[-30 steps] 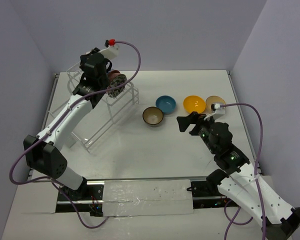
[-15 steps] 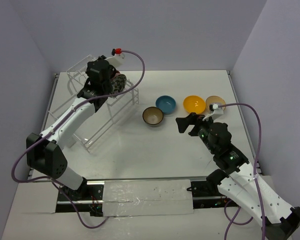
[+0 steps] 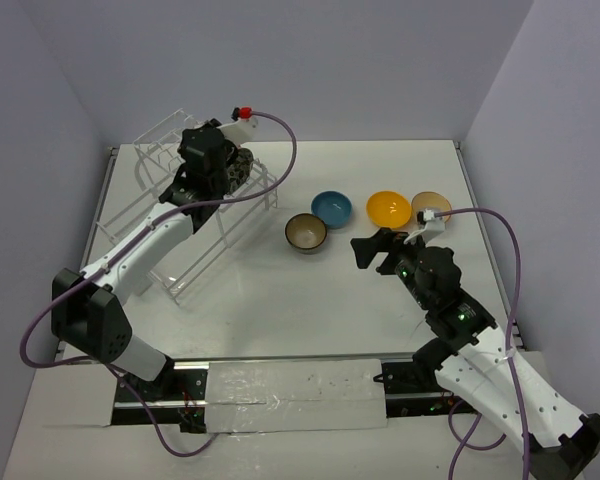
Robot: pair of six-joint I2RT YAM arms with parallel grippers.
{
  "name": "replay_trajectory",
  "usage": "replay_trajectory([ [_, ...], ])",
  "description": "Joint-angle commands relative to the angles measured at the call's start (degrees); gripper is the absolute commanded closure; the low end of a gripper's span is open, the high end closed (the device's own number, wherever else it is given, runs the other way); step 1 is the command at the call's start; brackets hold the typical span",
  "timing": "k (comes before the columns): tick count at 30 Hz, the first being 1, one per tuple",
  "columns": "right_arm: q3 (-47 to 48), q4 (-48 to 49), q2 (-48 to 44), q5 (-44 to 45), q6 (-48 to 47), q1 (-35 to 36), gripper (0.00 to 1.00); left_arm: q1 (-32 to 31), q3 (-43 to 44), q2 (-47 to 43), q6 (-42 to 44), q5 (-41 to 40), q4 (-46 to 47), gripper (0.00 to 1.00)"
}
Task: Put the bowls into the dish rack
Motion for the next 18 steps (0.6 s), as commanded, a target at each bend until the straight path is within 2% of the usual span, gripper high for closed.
replay_trajectory([
  [1,-0.3,1.6,-1.1,0.1,-0.4,0.3,0.0,-1.0,-1.4,-3.0,2.1,-0.6,5.5,0.93],
  [9,-0.3,1.3,-1.5,0.0,-0.2,0.3,0.0,-1.3,0.1,-3.3,0.3,-0.7,4.4,0.86],
  [18,-0.2,1.3,-1.7,-0.1,-0.1,0.3,0.0,-1.3,1.2,-4.6,-4.3,3.1,0.9,0.78],
])
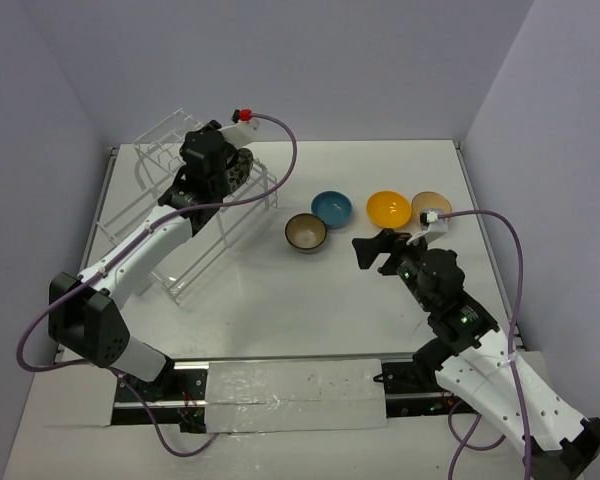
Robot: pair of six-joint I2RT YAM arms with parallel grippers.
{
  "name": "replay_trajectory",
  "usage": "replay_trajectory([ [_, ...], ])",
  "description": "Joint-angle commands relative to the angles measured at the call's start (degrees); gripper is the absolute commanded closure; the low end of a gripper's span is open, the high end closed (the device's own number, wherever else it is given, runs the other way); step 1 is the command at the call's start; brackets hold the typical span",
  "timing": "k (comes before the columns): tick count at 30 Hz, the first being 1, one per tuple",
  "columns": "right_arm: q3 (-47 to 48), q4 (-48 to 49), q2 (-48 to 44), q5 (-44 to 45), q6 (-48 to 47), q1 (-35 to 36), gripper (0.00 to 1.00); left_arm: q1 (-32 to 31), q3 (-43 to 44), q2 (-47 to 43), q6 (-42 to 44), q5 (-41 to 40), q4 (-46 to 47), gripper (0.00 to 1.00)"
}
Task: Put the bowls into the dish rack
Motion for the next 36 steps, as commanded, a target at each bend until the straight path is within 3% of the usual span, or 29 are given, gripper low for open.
replay_trajectory([
  [1,0.2,1.2,-0.7,-0.2,0.0,0.3,0.0,-0.3,2.7,-3.4,-2.6,2.2,1.3,0.78],
  [16,0.4,-0.2,-2.9,0.4,0.4,0.3,0.0,-0.3,2.4,-5.9,-4.9,8.0,-1.1,0.83],
  [22,0.3,0.1,-2.4,0.3,0.4,0.3,0.0,-0.3,2.9,-5.1,-6.8,9.7,-3.2,0.89],
  [36,-0.1,0.5,-2.0,0.4,0.6,0.3,0.0,-0.3,0.9,-7.0,-7.6,14.6,-4.7,0.87],
])
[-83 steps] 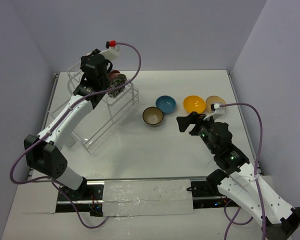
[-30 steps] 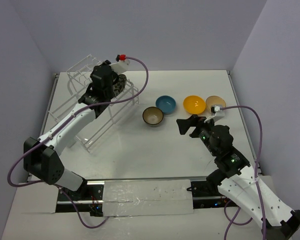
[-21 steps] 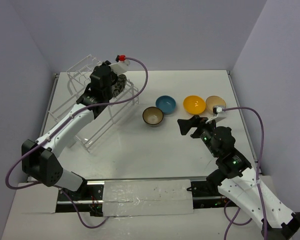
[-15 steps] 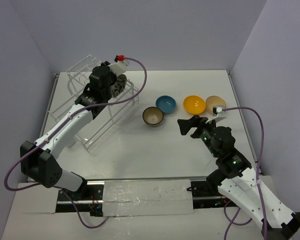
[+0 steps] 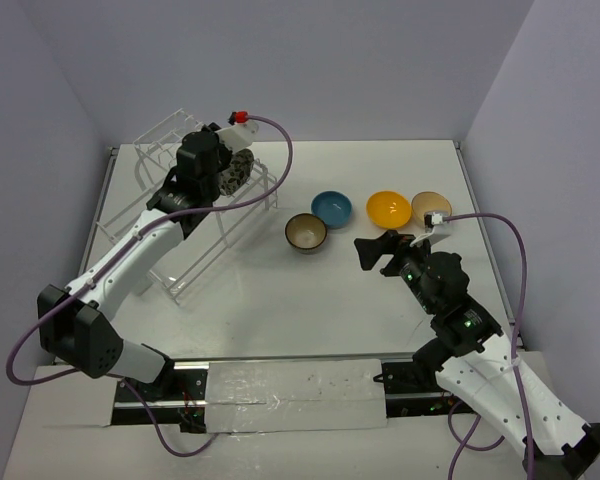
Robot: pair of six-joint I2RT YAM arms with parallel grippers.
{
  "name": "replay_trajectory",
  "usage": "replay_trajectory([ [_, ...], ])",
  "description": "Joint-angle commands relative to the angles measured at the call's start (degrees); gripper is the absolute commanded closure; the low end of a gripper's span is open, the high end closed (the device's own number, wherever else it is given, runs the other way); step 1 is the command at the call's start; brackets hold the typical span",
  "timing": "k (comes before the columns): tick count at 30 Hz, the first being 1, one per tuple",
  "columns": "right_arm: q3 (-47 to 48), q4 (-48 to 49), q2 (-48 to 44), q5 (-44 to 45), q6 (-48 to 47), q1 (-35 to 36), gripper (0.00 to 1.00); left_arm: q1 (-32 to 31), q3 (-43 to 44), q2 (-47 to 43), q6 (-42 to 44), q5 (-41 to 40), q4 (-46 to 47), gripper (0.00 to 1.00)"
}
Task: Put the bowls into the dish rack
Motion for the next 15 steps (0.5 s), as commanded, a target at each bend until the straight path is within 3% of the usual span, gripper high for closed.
replay_trajectory([
  [1,-0.1,1.1,0.0,0.4,0.2,0.3,0.0,-0.8,1.2,-3.3,-3.6,6.8,0.7,0.86],
  [15,-0.5,0.6,-1.2,0.8,0.2,0.3,0.0,-0.8,1.1,-2.4,-5.1,8.1,-1.4,0.82],
])
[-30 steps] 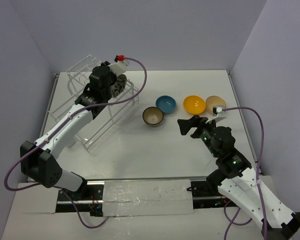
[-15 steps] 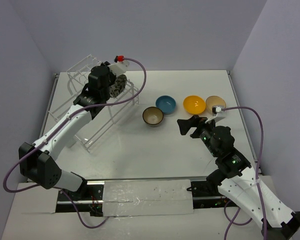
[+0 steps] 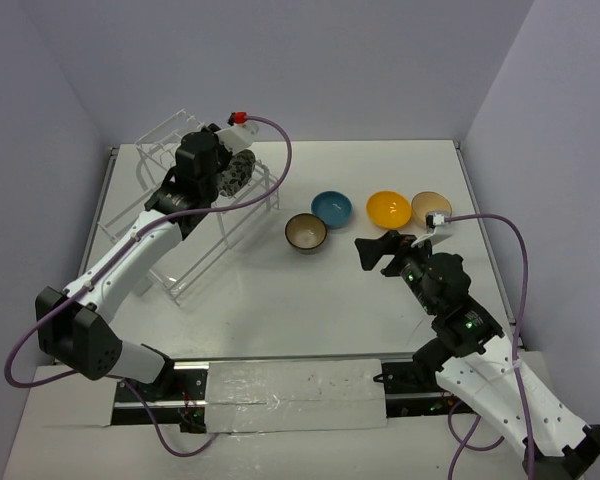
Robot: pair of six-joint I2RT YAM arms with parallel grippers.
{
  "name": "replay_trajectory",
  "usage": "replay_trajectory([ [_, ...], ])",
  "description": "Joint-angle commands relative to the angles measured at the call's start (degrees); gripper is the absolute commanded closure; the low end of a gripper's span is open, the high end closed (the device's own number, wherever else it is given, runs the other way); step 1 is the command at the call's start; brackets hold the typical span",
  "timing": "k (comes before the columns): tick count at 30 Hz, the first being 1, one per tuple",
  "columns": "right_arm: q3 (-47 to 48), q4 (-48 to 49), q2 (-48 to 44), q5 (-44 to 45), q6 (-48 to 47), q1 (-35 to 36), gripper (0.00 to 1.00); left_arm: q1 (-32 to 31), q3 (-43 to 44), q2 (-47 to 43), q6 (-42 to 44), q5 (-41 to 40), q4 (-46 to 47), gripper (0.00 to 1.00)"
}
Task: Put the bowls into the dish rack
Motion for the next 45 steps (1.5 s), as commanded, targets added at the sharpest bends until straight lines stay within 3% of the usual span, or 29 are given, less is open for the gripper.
replay_trajectory([
  [1,-0.5,0.7,-0.5,0.8,0.2,0.3,0.0,-1.0,1.2,-1.7,-3.0,5.9,0.4,0.8],
  [7,-0.6,0.7,-0.4,0.9,0.2,0.3,0.0,-1.0,2.0,-1.3,-3.1,5.9,0.0,0.68],
  [17,-0.3,0.7,-0.3,0.7,0.1,0.3,0.0,-1.0,3.6,-0.9,-5.3,7.3,-1.9,0.62],
  [25,0.0,1.0,0.4,0.7,-0.2,0.3,0.0,-1.0,7.2,-2.0,-9.8,9.1,-3.4,0.44],
  [37,0.0,1.2,0.7,0.4,-0.2,0.3,0.0,-1.0,9.5,-2.9,-14.0,7.5,-3.4,0.36],
  [41,0.8,0.3,2.0,1.0,0.5,0.3,0.0,-1.0,13.9,-4.4,-20.4,7.2,-5.3,0.25],
  [45,2.6,-2.2,5.2,3.5,1.8,0.4,0.0,-1.0,17.7,-6.4,-30.6,4.8,-9.2,0.06],
])
